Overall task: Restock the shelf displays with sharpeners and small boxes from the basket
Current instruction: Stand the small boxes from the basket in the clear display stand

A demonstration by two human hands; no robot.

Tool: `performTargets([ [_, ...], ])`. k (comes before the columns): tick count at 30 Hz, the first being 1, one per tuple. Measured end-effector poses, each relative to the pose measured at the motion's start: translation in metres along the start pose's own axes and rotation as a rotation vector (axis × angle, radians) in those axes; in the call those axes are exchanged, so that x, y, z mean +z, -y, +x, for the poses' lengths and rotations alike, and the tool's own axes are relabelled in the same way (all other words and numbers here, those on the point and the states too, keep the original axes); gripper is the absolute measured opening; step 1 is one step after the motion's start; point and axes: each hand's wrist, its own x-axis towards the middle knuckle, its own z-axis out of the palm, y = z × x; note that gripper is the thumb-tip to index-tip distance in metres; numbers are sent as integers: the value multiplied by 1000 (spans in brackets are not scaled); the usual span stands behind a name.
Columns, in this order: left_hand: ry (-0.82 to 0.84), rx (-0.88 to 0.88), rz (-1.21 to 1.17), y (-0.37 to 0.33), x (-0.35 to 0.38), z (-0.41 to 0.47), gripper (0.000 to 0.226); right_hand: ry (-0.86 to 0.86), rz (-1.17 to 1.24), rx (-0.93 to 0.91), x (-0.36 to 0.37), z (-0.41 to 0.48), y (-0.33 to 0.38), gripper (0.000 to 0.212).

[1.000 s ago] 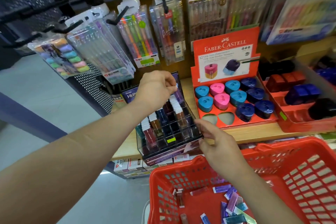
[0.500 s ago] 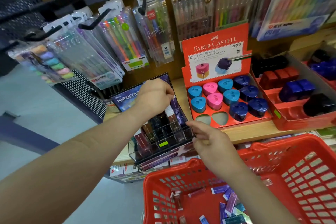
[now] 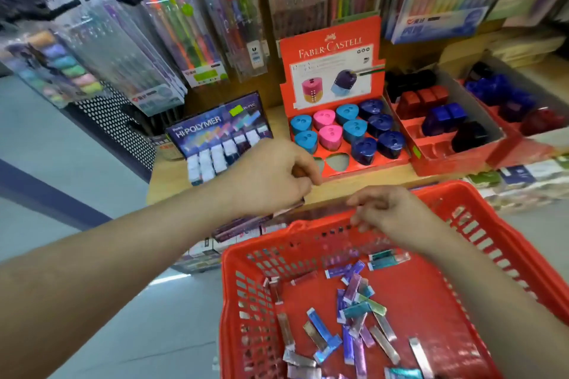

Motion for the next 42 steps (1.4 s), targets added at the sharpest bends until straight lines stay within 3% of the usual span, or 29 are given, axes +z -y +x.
performTargets([
  [3,215,61,71,-8,62,-17,24,81,-223,81,-13,-12,-40,19],
  [6,357,-36,47,7,138,-28,26,119,-424,150,-8,-20,-86,23],
  [10,382,-287,-48,26,243,-51,27,171,-549,317,7,-30,-138,51],
  [16,437,-344,-40,18,332,-60,98,213,-932,236,12,-18,-194,77],
  [20,365,-377,-73,3,358,-33,81,201,-1071,216,10,2,-210,84],
  [23,303,-338,13,1,374,-32,64,142,-1046,196,19,13,-223,77],
  [27,196,-263,-45,14,376,-45,42,114,-990,163,32,20,-236,54],
  [31,160,-430,-304,17,363,-50,33,134,-874,139,40,14,-239,42],
  [35,126,-733,-762,18,355,-48,23,233,-1046,291,44,6,-233,42],
  [38,14,-817,-895,25,343,-44,23,250,-1060,367,48,3,-223,39],
  [40,7,-851,-1027,25,331,-44,24,222,-905,474,52,-3,-217,38],
  [42,50,-850,-1091,26,319,-45,24,137,-385,676,53,-10,-213,33],
])
